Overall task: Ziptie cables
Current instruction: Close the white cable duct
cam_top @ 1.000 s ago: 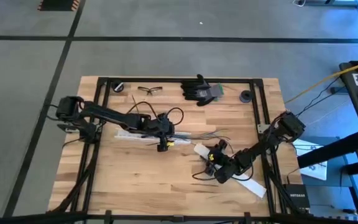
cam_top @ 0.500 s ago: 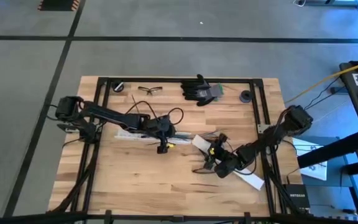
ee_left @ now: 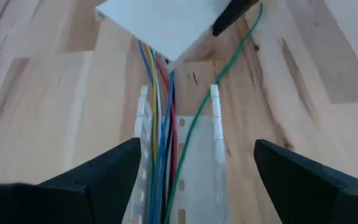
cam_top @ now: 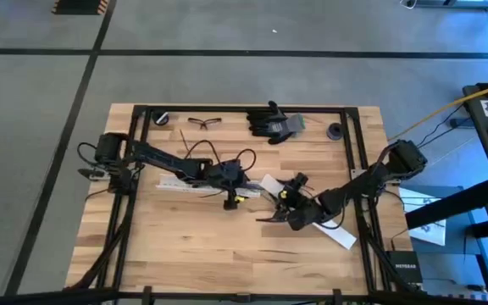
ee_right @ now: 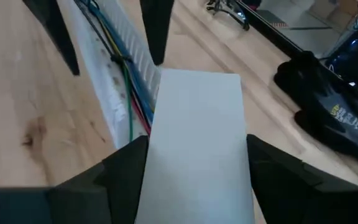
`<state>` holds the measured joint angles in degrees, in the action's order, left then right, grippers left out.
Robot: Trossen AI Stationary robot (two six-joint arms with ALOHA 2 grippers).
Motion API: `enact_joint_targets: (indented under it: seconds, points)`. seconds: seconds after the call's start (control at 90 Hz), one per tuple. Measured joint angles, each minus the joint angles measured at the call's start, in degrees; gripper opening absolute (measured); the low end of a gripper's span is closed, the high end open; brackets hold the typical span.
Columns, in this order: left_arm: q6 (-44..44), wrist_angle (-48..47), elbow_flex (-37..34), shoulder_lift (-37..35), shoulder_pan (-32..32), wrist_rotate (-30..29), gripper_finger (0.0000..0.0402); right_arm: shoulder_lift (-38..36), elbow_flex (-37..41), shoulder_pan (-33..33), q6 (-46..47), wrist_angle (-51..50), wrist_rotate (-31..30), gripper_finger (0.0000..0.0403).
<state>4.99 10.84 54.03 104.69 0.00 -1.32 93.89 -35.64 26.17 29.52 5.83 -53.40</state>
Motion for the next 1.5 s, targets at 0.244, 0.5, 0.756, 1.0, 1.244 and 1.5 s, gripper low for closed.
enact_joint_targets:
  seconds: [0.244, 0.5, 0.756, 1.0, 1.244, 1.5]
  points:
    - [-0.76, 7.44, 0.01, 3.03, 0.87, 3.56, 0.0302, 0.00, -0.02, 0.00, -0.03, 0.04, -0.06, 0.0234]
    - [-1.63, 2.33, 0.11, 3.01, 0.75, 4.52, 0.0301, -0.02, -0.02, 0.04, -0.07, -0.10, 0.05, 0.0234]
    - [-4.90, -15.70, -0.16, 0.07, -2.26, 1.62, 0.0301, -0.04, -0.04, 0.04, -0.09, -0.07, 0.36, 0.0234]
    - [-7.57, -19.75, -0.40, -6.23, -6.90, -4.52, 0.0301, -0.07, -0.02, 0.04, -0.12, 0.10, 0.48, 0.0234]
    - [0.92, -10.28, 0.08, -6.99, -3.69, 2.52, 0.0301, -0.07, -0.02, 0.04, -0.09, 0.13, 0.49, 0.0234]
    - [3.43, -10.69, 0.51, -7.07, 0.71, 8.70, 0.0301, -0.07, -0.02, 0.04, -0.09, 0.13, 0.50, 0.0234]
